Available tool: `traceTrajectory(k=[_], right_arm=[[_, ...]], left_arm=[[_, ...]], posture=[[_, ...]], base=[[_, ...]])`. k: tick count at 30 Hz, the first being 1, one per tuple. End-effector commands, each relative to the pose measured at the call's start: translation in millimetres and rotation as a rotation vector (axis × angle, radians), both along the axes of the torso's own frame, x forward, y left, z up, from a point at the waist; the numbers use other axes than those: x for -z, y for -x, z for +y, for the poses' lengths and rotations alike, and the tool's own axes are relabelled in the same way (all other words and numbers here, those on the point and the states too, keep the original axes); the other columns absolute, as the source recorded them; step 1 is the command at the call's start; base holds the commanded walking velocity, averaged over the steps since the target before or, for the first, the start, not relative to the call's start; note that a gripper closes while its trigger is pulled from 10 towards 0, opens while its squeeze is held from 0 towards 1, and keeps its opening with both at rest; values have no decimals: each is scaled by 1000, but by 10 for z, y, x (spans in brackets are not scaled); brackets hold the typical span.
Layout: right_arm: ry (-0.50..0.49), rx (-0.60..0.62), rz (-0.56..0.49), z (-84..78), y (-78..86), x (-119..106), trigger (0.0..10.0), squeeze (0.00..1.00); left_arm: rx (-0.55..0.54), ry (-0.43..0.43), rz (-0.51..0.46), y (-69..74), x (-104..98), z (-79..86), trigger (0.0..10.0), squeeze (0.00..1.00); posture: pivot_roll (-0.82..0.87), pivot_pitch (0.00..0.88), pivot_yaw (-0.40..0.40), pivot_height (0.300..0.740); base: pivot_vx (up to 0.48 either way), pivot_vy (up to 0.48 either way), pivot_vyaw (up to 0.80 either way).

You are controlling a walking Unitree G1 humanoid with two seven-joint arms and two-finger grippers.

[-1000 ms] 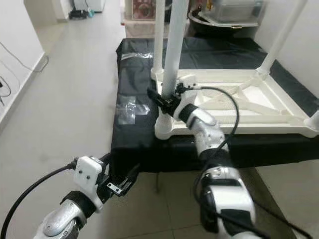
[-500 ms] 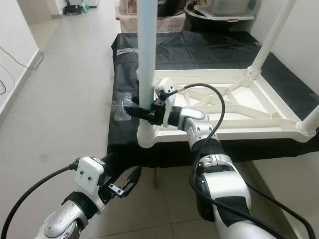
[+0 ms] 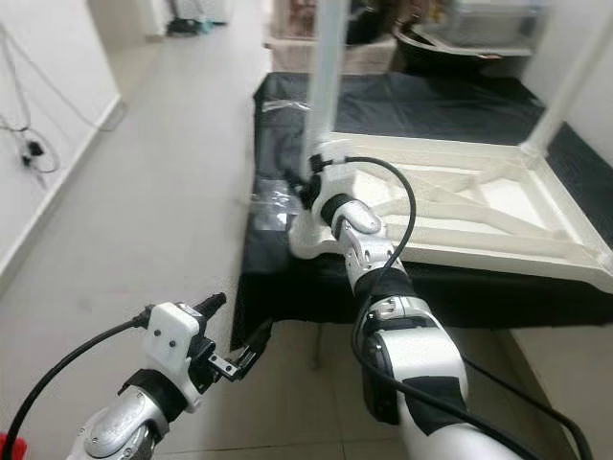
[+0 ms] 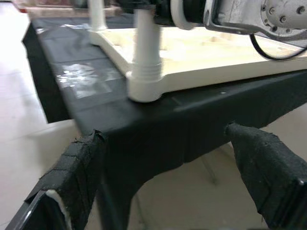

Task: Building children table

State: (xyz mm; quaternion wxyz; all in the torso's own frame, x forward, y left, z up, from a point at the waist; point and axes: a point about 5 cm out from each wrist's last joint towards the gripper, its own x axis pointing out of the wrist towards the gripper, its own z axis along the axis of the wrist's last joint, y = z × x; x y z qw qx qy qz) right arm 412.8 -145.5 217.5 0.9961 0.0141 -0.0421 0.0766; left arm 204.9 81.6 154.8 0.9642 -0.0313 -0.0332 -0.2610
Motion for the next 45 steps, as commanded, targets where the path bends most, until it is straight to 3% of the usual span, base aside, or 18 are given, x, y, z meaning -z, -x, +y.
traceTrajectory(k=[1, 2, 3, 5, 7, 11, 14, 15, 16, 20, 21, 24, 30, 31, 35, 41, 45], right_arm=[[-72, 321, 46, -282, 71, 136, 0, 0], [-117, 441, 32, -320, 134, 155, 0, 0], [-117, 441, 32, -320, 134, 155, 0, 0], [-183, 569, 25, -274, 229, 205, 0, 0], [-199, 584, 29, -234, 244, 222, 0, 0], [-247, 542, 40, -2, 208, 270, 0, 0], [-253, 532, 42, 60, 195, 273, 0, 0], [-240, 532, 42, 103, 192, 265, 10000, 0], [-217, 495, 20, 152, 188, 239, 10000, 1000], [-198, 455, -7, 218, 219, 209, 10000, 1000], [-167, 434, -54, 211, 266, 180, 10000, 0], [-110, 404, -122, 157, 391, 190, 10000, 0], [-70, 313, -162, 96, 622, 313, 10000, 0], [-82, 281, -149, 68, 726, 394, 10000, 0], [-102, 250, -128, 59, 818, 468, 10000, 0], [-22, 215, -29, -52, 1219, 797, 10000, 0], [-1, 217, 10, -82, 1347, 891, 10000, 0]], left_arm=[[0, -6, 5, -13, 17, 9, 10000, 0], [0, -8, 5, -16, 19, 10, 10000, 0], [0, -8, 5, -16, 19, 10, 10000, 0], [0, -9, 6, -20, 22, 9, 10000, 0], [0, -9, 7, -22, 23, 9, 10000, 0], [-2, -10, 7, -24, 23, 5, 10000, 0], [-3, -10, 7, -24, 24, 4, 10000, 0], [-5, -10, 8, -22, 26, 7, 10000, 0], [-7, -9, 9, -21, 26, 10, 10000, 0], [-9, -10, 14, -20, 38, 13, 10000, 0], [-11, -11, 17, -23, 43, 13, 10000, 0], [-31, -17, 35, -42, 72, 36, 10000, 0], [-44, -39, 39, -58, 102, 56, 10000, 0], [-48, -43, 40, -66, 107, 61, 10000, 0], [-54, -37, 44, -74, 113, 70, 10000, 0], [-140, -30, 86, -133, 177, 173, 10000, 0], [-177, -16, 116, -152, 219, 227, 10000, 0]], posture=[[147, 101, -53, 740], [147, 100, -53, 740], [147, 100, -53, 740], [147, 100, -53, 740], [147, 100, -53, 740], [152, 101, -57, 740], [153, 101, -59, 740], [153, 104, -62, 740], [149, 105, -61, 740], [147, 103, -60, 740], [147, 104, -61, 740], [139, 101, -57, 740], [133, 100, -55, 740], [132, 99, -54, 740], [128, 97, -54, 740], [119, 92, -53, 740], [118, 92, -52, 740]], base=[[0, 0, 0], [0, 0, 0], [0, 0, 0], [0, 0, 0], [0, 0, 0], [0, 0, 0], [0, 0, 0], [0, 0, 0], [0, 0, 0], [0, 0, 0], [0, 0, 0], [0, 0, 0], [0, 0, 0], [0, 0, 0], [0, 0, 0], [0, 0, 0], [63, -81, 0]])
